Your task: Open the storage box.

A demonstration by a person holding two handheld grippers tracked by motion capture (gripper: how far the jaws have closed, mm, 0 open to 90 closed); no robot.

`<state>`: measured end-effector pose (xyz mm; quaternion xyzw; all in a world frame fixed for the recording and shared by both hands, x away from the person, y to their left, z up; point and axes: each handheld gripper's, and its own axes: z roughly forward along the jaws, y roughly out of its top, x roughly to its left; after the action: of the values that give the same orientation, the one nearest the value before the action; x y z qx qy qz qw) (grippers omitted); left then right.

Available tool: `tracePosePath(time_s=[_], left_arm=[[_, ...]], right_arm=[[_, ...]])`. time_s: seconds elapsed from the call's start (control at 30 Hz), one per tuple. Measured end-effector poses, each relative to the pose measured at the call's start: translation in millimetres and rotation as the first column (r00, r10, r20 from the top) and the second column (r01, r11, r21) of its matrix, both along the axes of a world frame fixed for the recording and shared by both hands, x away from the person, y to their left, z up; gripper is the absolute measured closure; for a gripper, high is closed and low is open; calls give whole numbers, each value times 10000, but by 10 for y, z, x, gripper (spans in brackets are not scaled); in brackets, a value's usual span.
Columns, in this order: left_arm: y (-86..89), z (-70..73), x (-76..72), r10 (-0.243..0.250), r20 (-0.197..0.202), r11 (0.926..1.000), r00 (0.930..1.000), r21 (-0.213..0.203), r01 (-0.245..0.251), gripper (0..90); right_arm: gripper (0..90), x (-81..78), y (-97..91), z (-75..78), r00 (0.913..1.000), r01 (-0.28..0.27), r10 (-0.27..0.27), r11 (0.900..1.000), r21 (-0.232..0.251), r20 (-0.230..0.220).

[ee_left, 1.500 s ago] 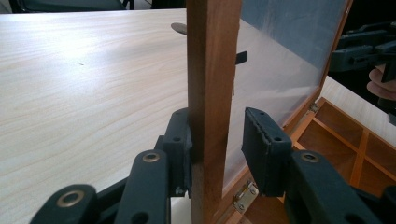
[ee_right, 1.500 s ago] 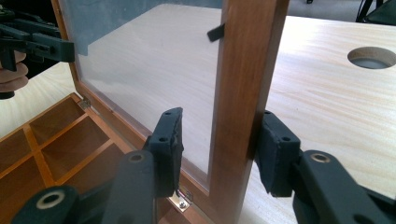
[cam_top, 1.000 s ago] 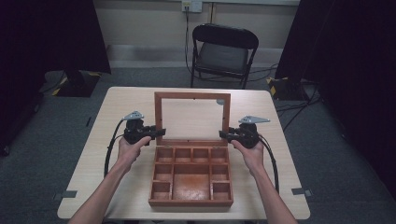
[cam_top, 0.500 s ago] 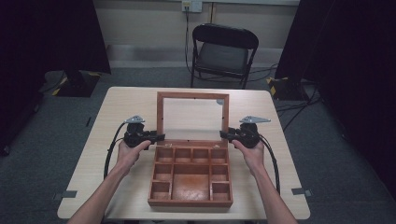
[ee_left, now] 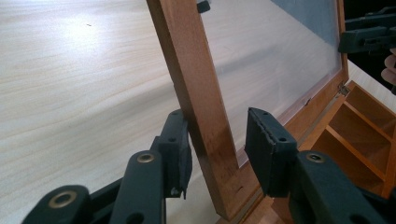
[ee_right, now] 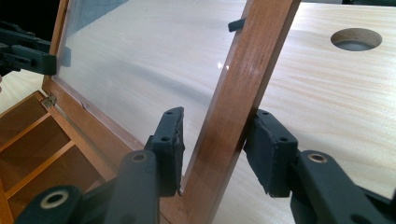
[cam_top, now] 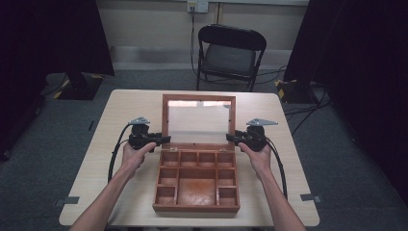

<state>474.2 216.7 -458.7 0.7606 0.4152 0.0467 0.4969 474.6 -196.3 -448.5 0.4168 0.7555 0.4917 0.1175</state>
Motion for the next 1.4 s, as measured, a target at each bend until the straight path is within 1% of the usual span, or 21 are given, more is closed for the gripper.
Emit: tracePosePath(time_s=[0.17, 0.23, 0.3, 0.33, 0.4, 0.5, 0.53, 0.57, 0.6, 0.73, 0.77, 0.8, 0.87, 0.93, 1.1, 1.13, 1.17, 1.27, 1.4], left_arm=[[-13, 0, 41, 100, 16, 9999, 9999, -84, -99, 603], [-15, -15, 62, 104, -25, 9997, 9999, -222, -104, 603], [-11, -17, 64, 111, -56, 9998, 9999, -178, -112, 598], [-11, -25, 69, 123, -47, 9997, 9999, -188, -124, 598], [-25, -50, 65, 282, -72, 9994, 9996, -200, -283, 578], [-22, -71, 72, 267, -143, 9993, 9995, -258, -271, 563], [-20, -80, 79, 252, -148, 9992, 9996, -294, -256, 561], [-20, -80, 79, 252, -148, 9992, 9996, -294, -256, 558], [-22, -79, 81, 223, -138, 9996, 9997, -163, -225, 555], [-41, -81, 82, 211, -162, 9997, 9996, -81, -212, 521], [-49, -83, 84, 182, -132, 9998, 9997, 60, -181, 521], [-74, -93, 82, 251, -124, 9996, 9996, 106, -250, 484], [-84, -106, 86, 205, -216, 9996, 9996, 183, -201, 471], [-84, -114, 89, 242, -274, 9996, 9993, 121, -239, 460], [-82, -121, 93, 198, -336, 9998, 9992, 76, -196, 454], [-81, -127, 100, 145, -354, 9998, 9993, 117, -141, 447], [-87, -132, 100, 179, -405, 9998, 9990, 52, -178, 440], [-97, -143, 108, 233, -537, 9997, 9983, 50, -231, 430], [-99, -151, 113, 229, -535, 9997, 9983, -37, -231, 429]], right_arm=[[575, 25, -7, -11, 9999, 108, -108, 9999, 97, 8], [571, 37, -15, -24, 9999, 164, -163, 9997, 161, -18], [568, 41, -18, -31, 9999, 159, -158, 9997, 193, -50], [561, 46, -15, -37, 9998, 186, -184, 9996, 209, -76], [515, 64, 13, -64, 9996, 225, -223, 9997, 126, -161], [496, 71, 28, -86, 9993, 288, -285, 9995, 146, -242], [490, 82, 28, -108, 9991, 305, -298, 9993, 236, -309], [490, 82, 28, -108, 9991, 305, -298, 9993, 236, -309], [487, 89, 26, -115, 9989, 310, -300, 9991, 282, -366], [477, 95, 29, -121, 9988, 331, -322, 9991, 253, -372], [470, 96, 31, -125, 9987, 336, -327, 9992, 227, -384], [451, 101, 41, -139, 9984, 375, -367, 9991, 174, -431], [442, 105, 44, -146, 9982, 378, -370, 9991, 168, -462], [430, 111, 51, -167, 9978, 397, -386, 9990, 191, -547], [410, 111, 62, -167, 9980, 376, -370, 9992, 114, -506], [389, 114, 72, -177, 9978, 366, -363, 9993, 50, -549], [381, 116, 75, -183, 9977, 365, -361, 9993, 49, -565], [365, 125, 77, -201, 9969, 329, -324, 9994, 65, -718], [359, 131, 73, -207, 9965, 320, -313, 9995, 75, -771]])
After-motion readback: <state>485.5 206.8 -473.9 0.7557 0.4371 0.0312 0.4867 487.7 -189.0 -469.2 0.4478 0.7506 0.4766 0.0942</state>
